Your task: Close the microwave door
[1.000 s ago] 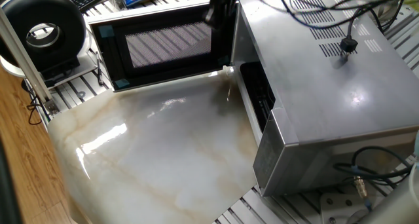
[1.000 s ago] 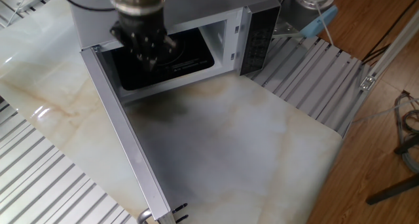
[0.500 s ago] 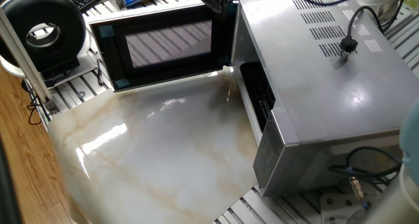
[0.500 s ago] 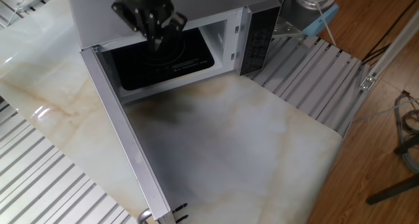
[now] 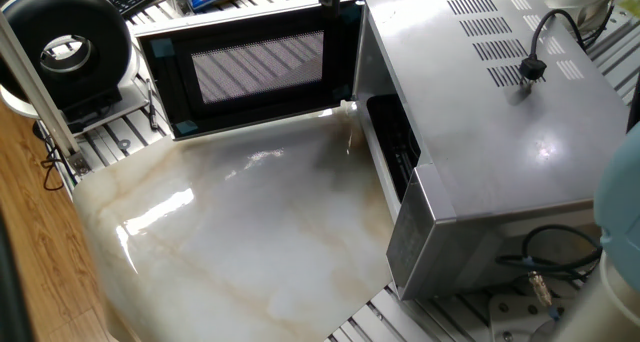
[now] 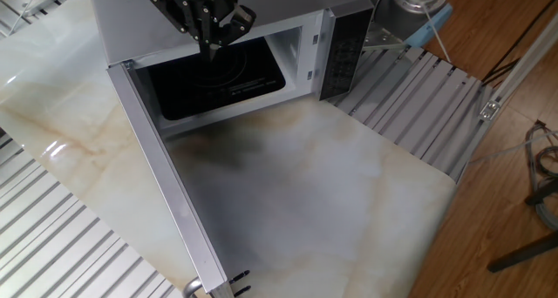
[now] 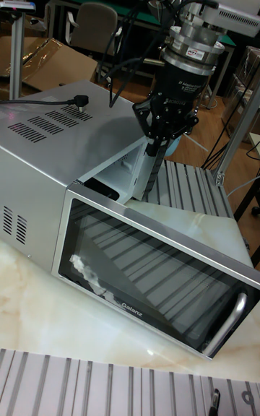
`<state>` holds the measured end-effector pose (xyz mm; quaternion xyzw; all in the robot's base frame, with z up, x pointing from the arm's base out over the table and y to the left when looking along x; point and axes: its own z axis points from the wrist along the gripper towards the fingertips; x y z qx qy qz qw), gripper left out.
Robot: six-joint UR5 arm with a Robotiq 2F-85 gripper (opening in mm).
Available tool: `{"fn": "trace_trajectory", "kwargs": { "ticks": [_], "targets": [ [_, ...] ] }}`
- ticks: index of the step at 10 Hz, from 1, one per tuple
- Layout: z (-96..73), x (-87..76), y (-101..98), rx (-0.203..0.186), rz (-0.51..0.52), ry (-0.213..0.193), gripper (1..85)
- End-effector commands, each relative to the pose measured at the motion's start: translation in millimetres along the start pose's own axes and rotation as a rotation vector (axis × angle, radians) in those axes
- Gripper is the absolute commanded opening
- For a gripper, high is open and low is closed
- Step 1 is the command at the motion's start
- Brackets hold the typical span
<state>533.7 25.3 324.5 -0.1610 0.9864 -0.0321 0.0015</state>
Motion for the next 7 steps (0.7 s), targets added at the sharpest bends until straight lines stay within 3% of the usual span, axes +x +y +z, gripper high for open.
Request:
{"fn": "trace_trajectory", "kwargs": {
  "ticks": [1,3,4,5,7],
  "targets": [
    [-3.2,-6.2,4.1,-0.007,-0.015,-0.011,1.0],
    [-1.6,-9.3,4.9,-0.011,-0.026,-0.016,1.0],
    [-1.6,-9.8,3.9,-0.007,-0.034,-0.017,1.0],
    [-1.7,-10.8,-3.2,0.020,-0.057,-0.020,1.0],
    [-1.7,-11.5,-2.2,0.016,-0.057,-0.023,1.0]
  ]
}}
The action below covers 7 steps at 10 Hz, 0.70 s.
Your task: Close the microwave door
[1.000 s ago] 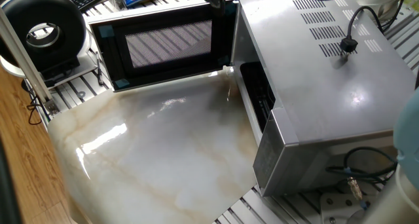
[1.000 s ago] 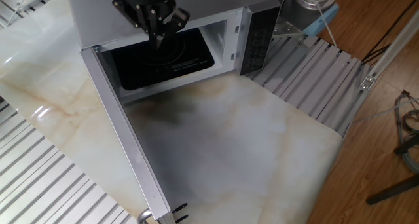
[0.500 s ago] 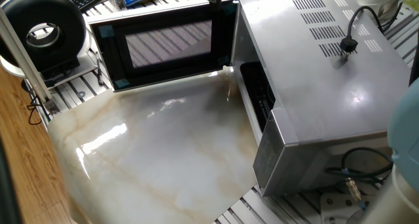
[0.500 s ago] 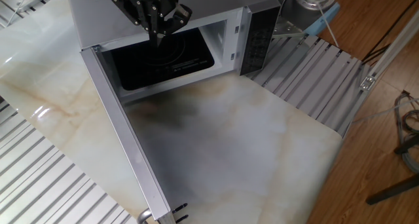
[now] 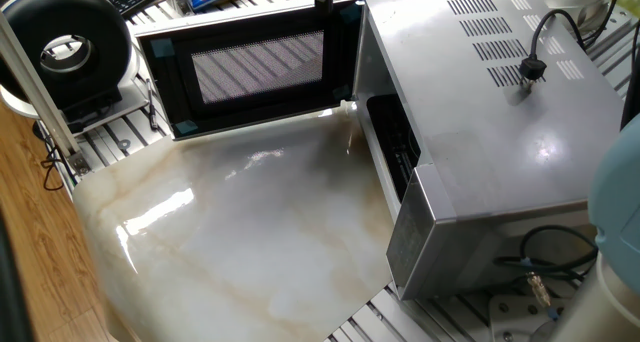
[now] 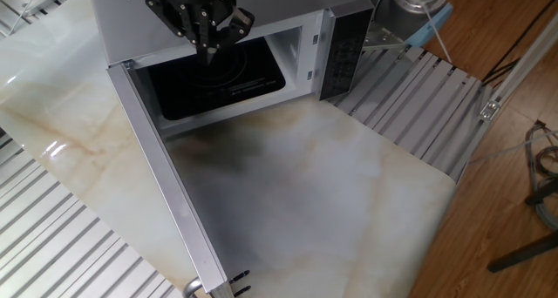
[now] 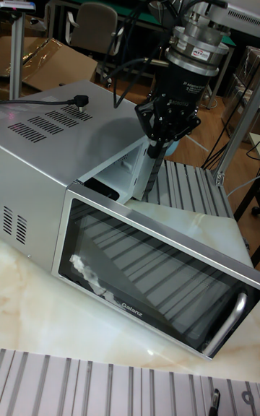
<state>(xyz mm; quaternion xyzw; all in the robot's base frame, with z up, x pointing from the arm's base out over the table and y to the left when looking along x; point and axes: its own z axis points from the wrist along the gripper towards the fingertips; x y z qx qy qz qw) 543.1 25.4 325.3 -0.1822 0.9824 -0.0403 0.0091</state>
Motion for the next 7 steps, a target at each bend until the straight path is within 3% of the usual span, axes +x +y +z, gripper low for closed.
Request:
{"fn": "trace_trajectory", "kwargs": {
  "ticks": [1,7],
  "targets": [
    [-1.0,-4.1,0.0,0.000,-0.019,-0.015,1.0],
    [-1.0,-2.5,3.6,-0.014,-0.034,-0.009,1.0]
  ]
}}
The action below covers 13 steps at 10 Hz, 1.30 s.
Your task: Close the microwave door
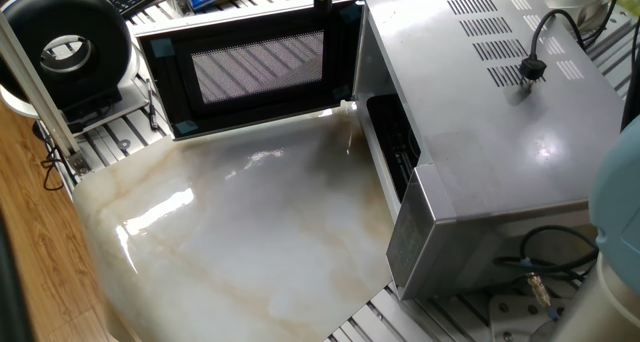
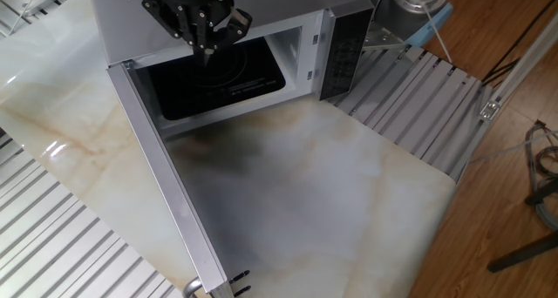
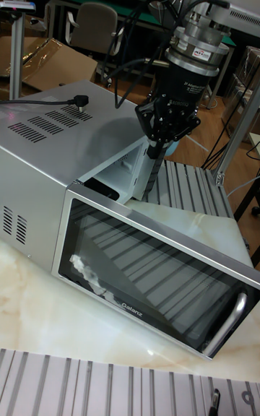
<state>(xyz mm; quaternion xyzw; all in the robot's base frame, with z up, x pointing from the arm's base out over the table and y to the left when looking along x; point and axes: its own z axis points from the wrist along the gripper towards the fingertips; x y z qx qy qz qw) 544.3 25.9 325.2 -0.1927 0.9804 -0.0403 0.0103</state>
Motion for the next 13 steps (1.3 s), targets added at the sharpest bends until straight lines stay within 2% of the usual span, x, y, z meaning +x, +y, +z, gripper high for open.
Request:
{"fn": "trace_trajectory", "kwargs": {
  "ticks": [1,3,5,6,9,10,11,13],
  "targets": [
    [-1.0,-1.8,3.8,-0.015,-0.017,-0.008,1.0],
    [-1.1,-1.8,5.0,-0.020,-0.020,-0.009,1.0],
    [-1.2,5.5,8.0,-0.031,0.004,0.020,1.0],
    [-1.2,5.3,8.4,-0.033,0.024,0.019,1.0],
    [-1.4,-8.8,10.0,-0.041,0.089,-0.034,1.0],
    [-2.0,-12.9,17.8,-0.072,0.104,-0.048,1.0],
    [-2.3,-15.2,21.1,-0.085,0.103,-0.056,1.0],
    [-2.7,-22.8,18.8,-0.077,0.082,-0.086,1.0]
  ]
}}
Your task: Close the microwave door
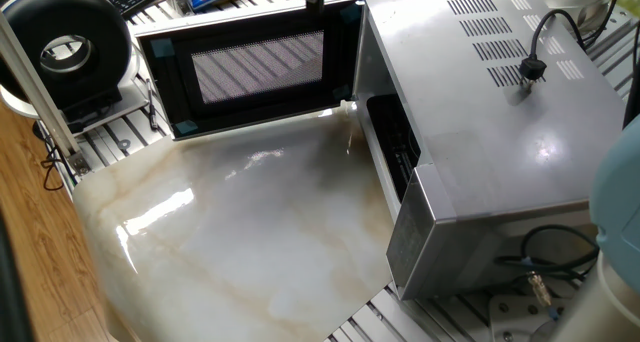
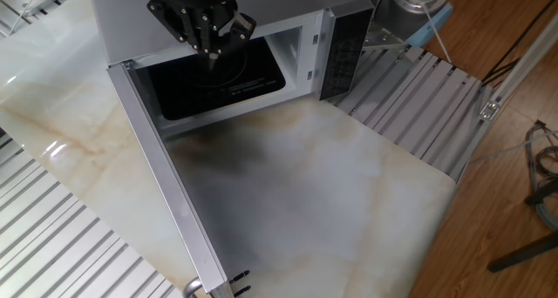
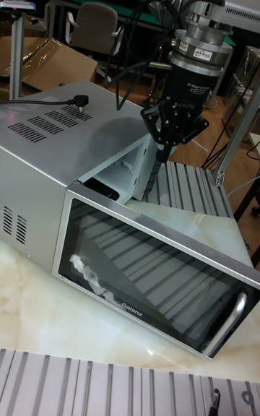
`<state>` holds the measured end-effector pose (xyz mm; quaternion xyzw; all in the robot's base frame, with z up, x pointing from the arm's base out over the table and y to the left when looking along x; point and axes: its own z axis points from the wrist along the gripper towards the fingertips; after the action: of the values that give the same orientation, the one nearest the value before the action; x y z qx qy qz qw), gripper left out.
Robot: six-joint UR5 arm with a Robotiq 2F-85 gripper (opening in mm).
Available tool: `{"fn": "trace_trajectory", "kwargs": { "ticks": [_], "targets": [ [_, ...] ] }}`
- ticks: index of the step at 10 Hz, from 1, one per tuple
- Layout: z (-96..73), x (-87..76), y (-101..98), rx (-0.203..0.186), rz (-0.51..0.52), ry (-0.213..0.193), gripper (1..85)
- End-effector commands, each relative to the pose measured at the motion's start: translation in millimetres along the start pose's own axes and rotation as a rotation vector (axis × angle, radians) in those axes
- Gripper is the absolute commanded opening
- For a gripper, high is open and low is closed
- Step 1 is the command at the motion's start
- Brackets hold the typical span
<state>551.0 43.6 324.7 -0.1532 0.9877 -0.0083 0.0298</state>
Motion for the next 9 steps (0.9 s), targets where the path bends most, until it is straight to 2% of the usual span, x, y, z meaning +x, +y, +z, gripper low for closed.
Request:
{"fn": "trace_trajectory", "kwargs": {
  "ticks": [1,2,3,7,9],
  "targets": [
    [-1.3,-6.9,1.7,-0.007,-0.012,-0.028,1.0],
    [-0.8,-8.0,0.2,-0.002,-0.028,-0.023,1.0],
    [0.7,-19.0,-0.3,-0.007,-0.039,0.001,1.0],
    [14.6,-73.1,-1.1,-0.001,-0.074,0.046,1.0],
    [18.2,-94.6,-2.4,0.004,-0.093,0.060,1.0]
  ]
}}
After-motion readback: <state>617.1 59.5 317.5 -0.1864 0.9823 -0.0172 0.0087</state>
